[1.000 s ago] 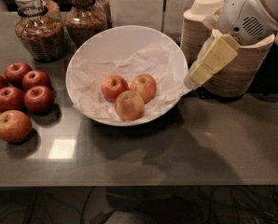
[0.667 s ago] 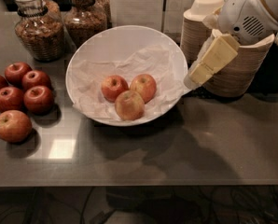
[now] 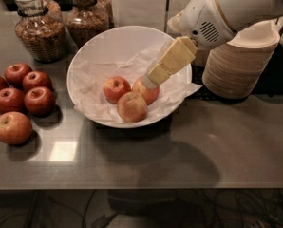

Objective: Pick apple from white bowl

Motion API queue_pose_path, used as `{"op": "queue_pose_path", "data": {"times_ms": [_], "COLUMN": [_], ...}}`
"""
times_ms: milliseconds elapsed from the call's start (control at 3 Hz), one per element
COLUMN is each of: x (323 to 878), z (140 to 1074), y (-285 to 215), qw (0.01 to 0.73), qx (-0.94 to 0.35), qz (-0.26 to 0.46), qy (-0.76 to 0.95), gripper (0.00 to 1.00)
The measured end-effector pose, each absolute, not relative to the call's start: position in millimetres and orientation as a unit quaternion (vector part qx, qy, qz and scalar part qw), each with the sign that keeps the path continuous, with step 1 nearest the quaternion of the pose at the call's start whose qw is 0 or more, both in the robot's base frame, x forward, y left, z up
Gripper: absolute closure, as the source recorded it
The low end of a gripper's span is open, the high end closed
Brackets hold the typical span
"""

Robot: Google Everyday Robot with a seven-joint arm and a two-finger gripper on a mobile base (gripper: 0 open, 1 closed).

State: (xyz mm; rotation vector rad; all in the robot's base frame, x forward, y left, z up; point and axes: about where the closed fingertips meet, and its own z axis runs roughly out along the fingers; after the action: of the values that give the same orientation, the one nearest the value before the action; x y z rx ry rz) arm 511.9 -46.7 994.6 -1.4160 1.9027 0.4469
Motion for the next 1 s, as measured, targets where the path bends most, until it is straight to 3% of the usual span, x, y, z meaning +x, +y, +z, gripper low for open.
{"op": "queue_pose_path", "data": {"times_ms": [333,1000], "x": [516.8,514.7], "z": [1005.0,971.2], "y": [7.2,48.6], "qw": [0.370,0.369], "qx": [-0.559,-0.557], "qz": [0.211,0.221], "qy": [0.712,0.710], "gripper": [0.00,0.00]}}
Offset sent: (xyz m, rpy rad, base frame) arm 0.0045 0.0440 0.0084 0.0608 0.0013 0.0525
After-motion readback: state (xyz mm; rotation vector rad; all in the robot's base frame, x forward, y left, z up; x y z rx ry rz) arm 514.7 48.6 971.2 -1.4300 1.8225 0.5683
